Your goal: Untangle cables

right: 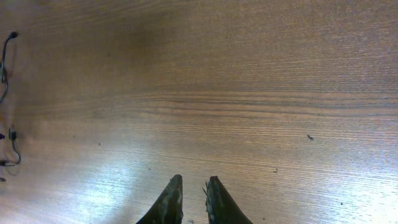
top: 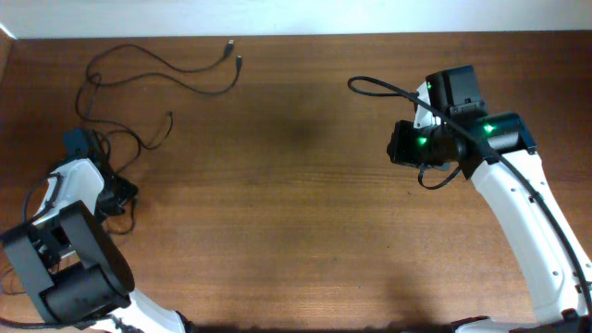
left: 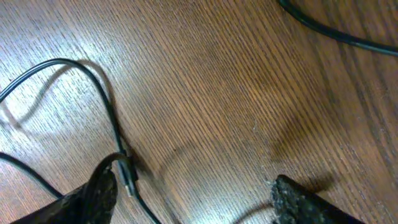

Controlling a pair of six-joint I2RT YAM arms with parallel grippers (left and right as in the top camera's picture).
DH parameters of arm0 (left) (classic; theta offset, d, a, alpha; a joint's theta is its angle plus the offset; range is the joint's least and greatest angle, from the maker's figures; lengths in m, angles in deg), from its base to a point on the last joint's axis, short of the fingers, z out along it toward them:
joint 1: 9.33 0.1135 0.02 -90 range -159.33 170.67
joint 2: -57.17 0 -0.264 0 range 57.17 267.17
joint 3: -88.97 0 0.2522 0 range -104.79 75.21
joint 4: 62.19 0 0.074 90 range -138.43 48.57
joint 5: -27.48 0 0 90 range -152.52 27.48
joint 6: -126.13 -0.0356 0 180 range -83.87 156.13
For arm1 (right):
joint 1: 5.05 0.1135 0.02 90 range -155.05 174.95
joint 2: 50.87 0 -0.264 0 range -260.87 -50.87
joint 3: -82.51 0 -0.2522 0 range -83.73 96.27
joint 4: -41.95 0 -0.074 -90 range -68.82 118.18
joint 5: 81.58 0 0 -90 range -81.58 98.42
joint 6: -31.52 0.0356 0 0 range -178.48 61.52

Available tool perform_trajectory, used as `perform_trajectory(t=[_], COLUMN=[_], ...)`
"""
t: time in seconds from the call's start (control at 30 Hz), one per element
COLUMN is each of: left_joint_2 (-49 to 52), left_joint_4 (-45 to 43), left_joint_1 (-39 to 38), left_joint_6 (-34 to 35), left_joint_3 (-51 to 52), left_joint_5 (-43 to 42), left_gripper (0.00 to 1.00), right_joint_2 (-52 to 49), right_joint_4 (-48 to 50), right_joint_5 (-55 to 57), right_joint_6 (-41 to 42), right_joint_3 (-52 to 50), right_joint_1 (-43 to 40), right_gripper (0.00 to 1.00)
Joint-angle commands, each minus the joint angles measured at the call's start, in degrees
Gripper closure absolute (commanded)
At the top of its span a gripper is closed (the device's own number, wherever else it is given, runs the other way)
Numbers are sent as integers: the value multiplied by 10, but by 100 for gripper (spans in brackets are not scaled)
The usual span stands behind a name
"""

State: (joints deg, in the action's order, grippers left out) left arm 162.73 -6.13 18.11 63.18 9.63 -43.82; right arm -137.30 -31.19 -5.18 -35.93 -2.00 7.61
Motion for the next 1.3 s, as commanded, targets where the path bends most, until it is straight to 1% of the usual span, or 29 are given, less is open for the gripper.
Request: perform_trajectory(t=[0.0, 0.03, 0.07, 0.13, 0.37, 0.43, 0.47, 0.57, 0.63, 0.67, 0.7, 0.77, 0.9, 0.97, 1.03, 1.13, 1.2, 1.23, 1.27], left_joint_2=[0, -6, -11, -18, -22, -36, -52, -112, -150, -153, -151, -136, -97, -63, -16, 40, 72, 86, 97], left_joint_4=[10, 20, 23, 24, 48, 63, 69, 71, 70, 71, 71, 78, 76, 73, 67, 53, 42, 37, 33], left_joint_1=[2, 2, 2, 2, 4, 17, 29, 75, 146, 172, 220, 280, 364, 391, 400, 400, 400, 400, 400], left_joint_6=[3, -3, -9, -10, -14, 15, 31, 47, 87, 96, 96, 96, 103, 103, 102, 102, 102, 102, 103], left_joint_3=[-38, -55, -68, -89, -91, -92, -92, -92, -92, -92, -91, -91, -91, -91, -91, -91, -91, -91, -91], left_joint_5=[-7, -20, -30, -35, -35, -35, -35, -35, -53, -64, -89, -89, -89, -89, -89, -89, -88, -88, -85], left_gripper=[12, 10, 1, 1, 1, 1, 1, 1, 1, 1, 1, 1, 1, 0, 6, 7, 10, 14, 21], right_joint_2=[-2, -2, -2, -2, -3, -6, -10, -26, -34, -35, -35, -35, -35, -35, -35, -35, -35, -35, -35], right_joint_4=[0, 0, 0, 0, 1, -3, -4, -4, -4, -4, -4, -4, -4, -4, -4, -7, -13, -13, -13], right_joint_5=[-8, -7, -7, -7, -7, -7, -7, -7, -8, -8, -8, -8, -8, -8, -8, -12, -12, -12, -12], right_joint_6=[2, 2, 2, 2, 2, 2, 2, 2, 2, 2, 2, 2, 2, 2, 2, 2, 2, 3, 3], right_joint_3=[-2, -2, -2, -2, -2, -2, -2, -2, -2, -2, -2, -2, -2, -2, -2, -2, -2, -2, -2], right_joint_1=[5, 5, 5, 5, 5, 5, 5, 5, 5, 5, 5, 5, 5, 5, 5, 5, 5, 5, 5], right_gripper=[85, 85, 85, 85, 85, 85, 85, 85, 91, 92, 92, 92, 92, 92, 92, 92, 92, 92, 92])
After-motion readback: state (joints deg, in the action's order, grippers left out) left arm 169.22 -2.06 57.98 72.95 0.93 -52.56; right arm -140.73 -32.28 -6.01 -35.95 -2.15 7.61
